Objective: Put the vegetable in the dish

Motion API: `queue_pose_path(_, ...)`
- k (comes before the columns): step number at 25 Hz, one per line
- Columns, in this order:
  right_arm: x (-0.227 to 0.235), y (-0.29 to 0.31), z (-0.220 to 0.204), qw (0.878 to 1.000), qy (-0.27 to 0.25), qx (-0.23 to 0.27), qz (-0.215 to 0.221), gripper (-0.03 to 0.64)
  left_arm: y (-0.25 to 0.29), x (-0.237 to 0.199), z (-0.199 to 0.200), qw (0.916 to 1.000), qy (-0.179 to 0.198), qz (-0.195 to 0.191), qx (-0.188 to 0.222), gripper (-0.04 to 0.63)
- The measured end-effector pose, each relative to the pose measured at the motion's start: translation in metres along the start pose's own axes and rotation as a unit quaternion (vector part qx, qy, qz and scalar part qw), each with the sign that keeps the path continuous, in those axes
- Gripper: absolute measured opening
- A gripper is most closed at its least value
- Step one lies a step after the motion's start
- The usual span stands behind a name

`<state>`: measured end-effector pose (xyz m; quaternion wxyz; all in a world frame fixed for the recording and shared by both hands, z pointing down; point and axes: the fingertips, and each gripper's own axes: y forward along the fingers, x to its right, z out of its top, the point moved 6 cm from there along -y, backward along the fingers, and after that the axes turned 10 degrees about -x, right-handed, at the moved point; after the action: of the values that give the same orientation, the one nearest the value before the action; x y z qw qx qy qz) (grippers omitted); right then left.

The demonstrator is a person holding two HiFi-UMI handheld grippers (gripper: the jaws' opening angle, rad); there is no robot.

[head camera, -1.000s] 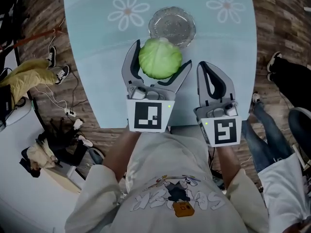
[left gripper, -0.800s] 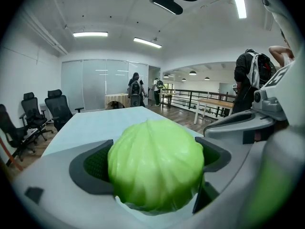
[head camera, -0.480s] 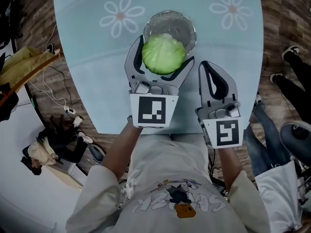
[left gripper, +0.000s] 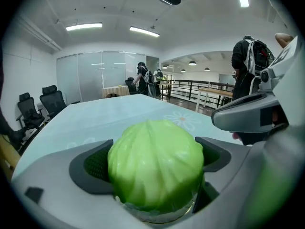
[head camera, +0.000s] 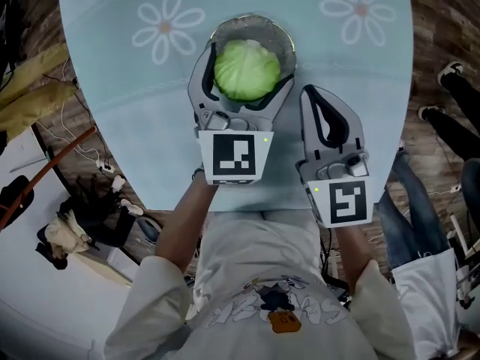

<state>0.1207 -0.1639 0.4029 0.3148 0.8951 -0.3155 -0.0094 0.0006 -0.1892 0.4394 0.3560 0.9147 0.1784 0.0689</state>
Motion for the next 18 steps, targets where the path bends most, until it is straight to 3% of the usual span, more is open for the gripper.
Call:
queue_pose_path(3,0.003,0.006,-0.008,1.0,0.005,-0.006,0.002,0.021,0.01,-0.001,-0.005,0.9998,0.014,0.005,-0.01,0.545)
queue_pose_path(7,0.007,0.009,-0.017,1.0,0.005,-0.011,0.002,0.021,0.023,-0.001,-0.008,0.9978,0.065,0.005,-0.009,0.545)
queue_pose_path(18,0.012,0.012,-0.027,1.0,0.012,-0.014,0.001,0.022,0.037,-0.003,-0.026,0.9953,0.076,0.016,-0.058,0.545)
